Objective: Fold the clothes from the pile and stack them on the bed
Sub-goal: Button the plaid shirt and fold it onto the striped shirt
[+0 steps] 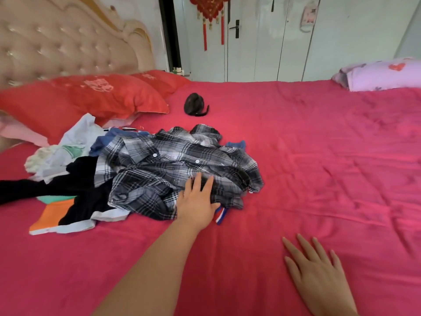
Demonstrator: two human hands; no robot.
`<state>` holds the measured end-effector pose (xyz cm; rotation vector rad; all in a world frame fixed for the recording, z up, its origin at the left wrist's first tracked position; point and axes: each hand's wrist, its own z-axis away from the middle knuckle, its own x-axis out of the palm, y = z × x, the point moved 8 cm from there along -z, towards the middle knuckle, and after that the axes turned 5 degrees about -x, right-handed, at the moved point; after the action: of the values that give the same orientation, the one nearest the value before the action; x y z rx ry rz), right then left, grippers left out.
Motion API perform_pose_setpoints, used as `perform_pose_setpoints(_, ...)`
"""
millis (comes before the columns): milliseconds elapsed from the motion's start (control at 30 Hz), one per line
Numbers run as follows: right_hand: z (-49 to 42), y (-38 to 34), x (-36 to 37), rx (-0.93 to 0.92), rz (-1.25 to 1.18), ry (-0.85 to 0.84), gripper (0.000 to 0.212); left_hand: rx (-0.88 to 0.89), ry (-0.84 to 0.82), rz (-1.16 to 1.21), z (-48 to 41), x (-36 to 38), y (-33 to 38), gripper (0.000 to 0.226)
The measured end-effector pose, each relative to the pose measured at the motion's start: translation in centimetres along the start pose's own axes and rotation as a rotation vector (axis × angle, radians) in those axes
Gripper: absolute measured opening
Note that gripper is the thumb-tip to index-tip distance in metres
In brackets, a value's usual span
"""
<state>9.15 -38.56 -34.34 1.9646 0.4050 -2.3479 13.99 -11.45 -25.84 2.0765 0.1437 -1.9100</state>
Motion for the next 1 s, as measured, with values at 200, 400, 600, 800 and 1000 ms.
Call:
perform_pose_setpoints(200, -0.6, 0.5, -0.1, 0.011, -0.117, 0.058, 0.057, -0.029, 0.115, 0.076, -1.3, -1.1, 2.2, 0.023)
perform_pose_setpoints(400, -0.4, 0.1, -2.5, -0.067, -0.162, 0.091, 0.076, 0.163, 0.155, 0.488, 5.3, -4.1, 8.7, 0.025)
perform_pose_setpoints(600, 0.9, 1.5, -8.9, 0.111, -1.633, -0.036, 0.052, 0.235, -0.025, 0.634, 12.7, -2.8, 16.3, 0.020)
perform_pose_setpoints(800, 3.9, 6.0, -11.0, 0.082, -1.558, -0.092, 0.027, 0.294, -0.274, 0.803, 18.1, -1.8, 19.5, 0.024)
perform_pose_setpoints(1000, 9.2, 9.9, -8.7, 0.014, -1.334, -0.442, 0.074, 0.005, 0.054, 0.843, 16.7, -3.3, 11.3, 0.020)
